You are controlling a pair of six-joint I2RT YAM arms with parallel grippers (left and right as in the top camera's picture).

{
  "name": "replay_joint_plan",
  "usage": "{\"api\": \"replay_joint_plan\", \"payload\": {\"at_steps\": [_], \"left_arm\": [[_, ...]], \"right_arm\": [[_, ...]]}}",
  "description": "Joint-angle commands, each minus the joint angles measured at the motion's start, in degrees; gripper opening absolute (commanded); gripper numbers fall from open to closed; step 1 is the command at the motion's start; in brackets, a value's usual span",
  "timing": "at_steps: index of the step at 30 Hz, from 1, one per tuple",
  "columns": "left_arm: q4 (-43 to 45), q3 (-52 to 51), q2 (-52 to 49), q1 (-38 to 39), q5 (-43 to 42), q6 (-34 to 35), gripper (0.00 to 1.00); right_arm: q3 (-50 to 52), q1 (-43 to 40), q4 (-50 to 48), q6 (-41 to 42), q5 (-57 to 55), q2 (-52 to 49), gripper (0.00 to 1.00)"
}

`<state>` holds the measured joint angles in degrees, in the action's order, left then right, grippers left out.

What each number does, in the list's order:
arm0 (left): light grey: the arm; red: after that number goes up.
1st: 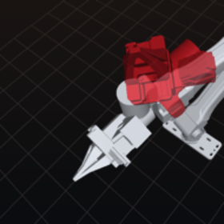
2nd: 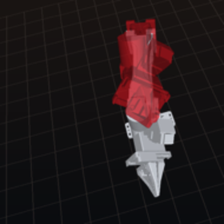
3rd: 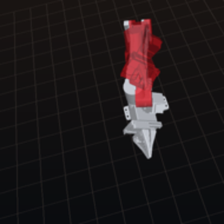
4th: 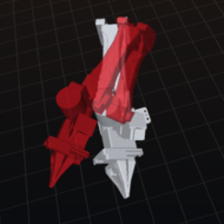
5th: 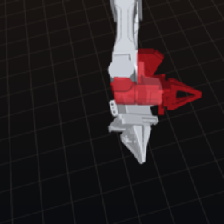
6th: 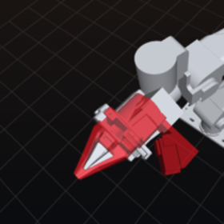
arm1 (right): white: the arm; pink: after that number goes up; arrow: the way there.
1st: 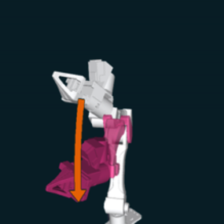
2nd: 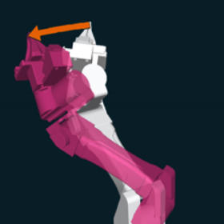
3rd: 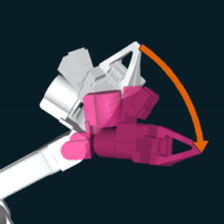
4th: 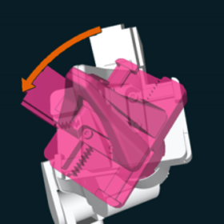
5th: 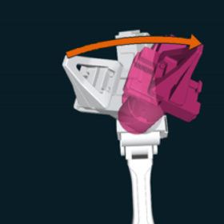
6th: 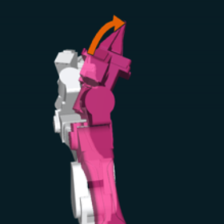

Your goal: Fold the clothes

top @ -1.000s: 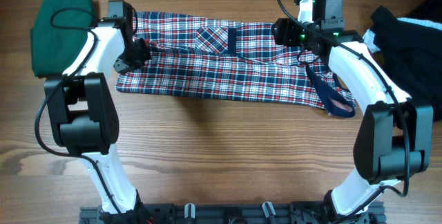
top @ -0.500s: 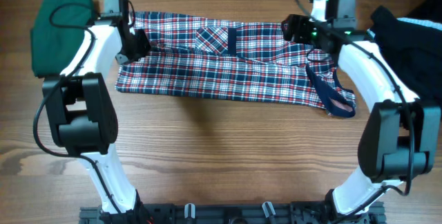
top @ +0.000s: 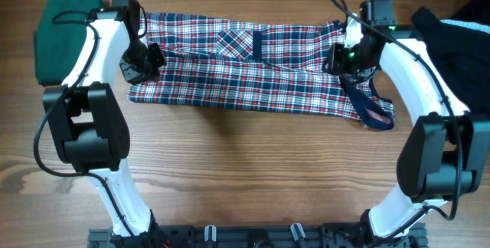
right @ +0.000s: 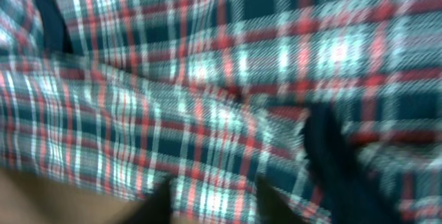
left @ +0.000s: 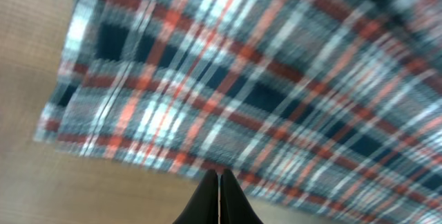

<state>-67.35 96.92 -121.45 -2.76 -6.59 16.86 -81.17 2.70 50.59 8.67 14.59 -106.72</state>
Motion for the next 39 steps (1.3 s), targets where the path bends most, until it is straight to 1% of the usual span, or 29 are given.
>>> {"api": "replay_joint_plan", "payload": {"at_steps": [1, 5, 10, 16, 21, 25, 28, 32, 39], "left_arm": [[-0.8, 0.1, 0.7, 0.0, 3.1, -0.3, 0.04], [5.1, -3.7, 0.7, 0.0, 4.7, 0.3, 0.04], [11.6, -10.0, 0.7, 0.0, 4.7, 0.3, 0.04], [17.4, -15.2, 0.7, 0.0, 6.4, 0.3, 0.04], [19.5, -15.4, 0.7, 0.0, 9.9, 0.3, 0.04], [20.0, -15.6, 0.5, 0.1, 9.9, 0.9, 0.04], [20.3, -17.2, 0.5, 0.1, 9.9, 1.7, 0.04], [20.2, -21.2, 0.4, 0.1, 9.9, 3.1, 0.04], [19.6, -28.0, 0.4, 0.1, 9.9, 5.2, 0.04]], "right_arm": [[-0.3, 2.9, 0.0, -1.0, 0.5, -0.2, 0.04], [2.8, 4.7, -3.7, 0.7, -1.0, -0.9, 0.04], [6.3, 4.6, -5.4, 2.0, -1.1, -2.4, 0.04], [11.0, 4.6, -8.9, 3.5, -2.0, -2.6, 0.04], [15.3, 4.6, -12.8, 5.2, -3.2, -2.6, 0.04], [18.9, 4.6, -16.6, 6.5, -3.2, -2.6, 0.04], [20.6, 4.6, -17.4, 6.8, -3.2, -2.6, 0.04], [22.2, 4.6, -16.5, 8.0, -3.1, -2.6, 0.04], [22.5, 4.6, -10.9, 9.5, -2.6, -2.6, 0.04]]}}
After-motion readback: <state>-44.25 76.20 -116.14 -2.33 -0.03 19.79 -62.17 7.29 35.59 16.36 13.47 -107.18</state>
